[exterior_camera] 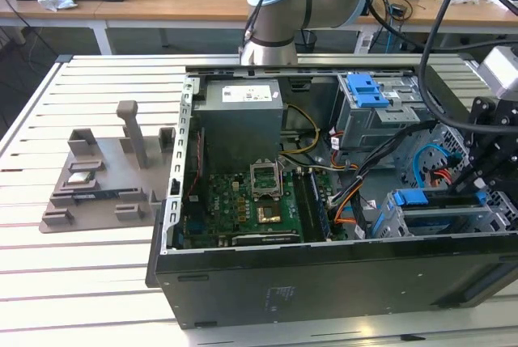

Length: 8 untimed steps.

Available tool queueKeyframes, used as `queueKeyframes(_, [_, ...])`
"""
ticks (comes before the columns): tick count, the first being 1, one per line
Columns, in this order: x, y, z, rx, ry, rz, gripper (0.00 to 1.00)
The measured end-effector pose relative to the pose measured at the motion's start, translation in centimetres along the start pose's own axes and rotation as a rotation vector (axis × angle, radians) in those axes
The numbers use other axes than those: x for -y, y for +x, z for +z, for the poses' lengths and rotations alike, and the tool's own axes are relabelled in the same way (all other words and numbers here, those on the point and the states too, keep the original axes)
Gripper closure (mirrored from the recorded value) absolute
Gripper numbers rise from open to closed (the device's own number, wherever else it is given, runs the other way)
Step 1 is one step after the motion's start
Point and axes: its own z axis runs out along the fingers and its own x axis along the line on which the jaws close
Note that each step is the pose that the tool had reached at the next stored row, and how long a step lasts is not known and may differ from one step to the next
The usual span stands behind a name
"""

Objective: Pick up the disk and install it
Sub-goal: 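Insert the first disk wire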

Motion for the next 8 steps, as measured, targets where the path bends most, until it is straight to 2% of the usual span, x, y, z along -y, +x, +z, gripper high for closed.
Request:
queueKeyframes(3, [0.06, 0.03, 0.43, -0.0009, -0.0002, 0.000, 0.83])
queueKeyframes(8, [0.06, 0.03, 0.55, 0.0016, -0.0007, 0.000, 0.83])
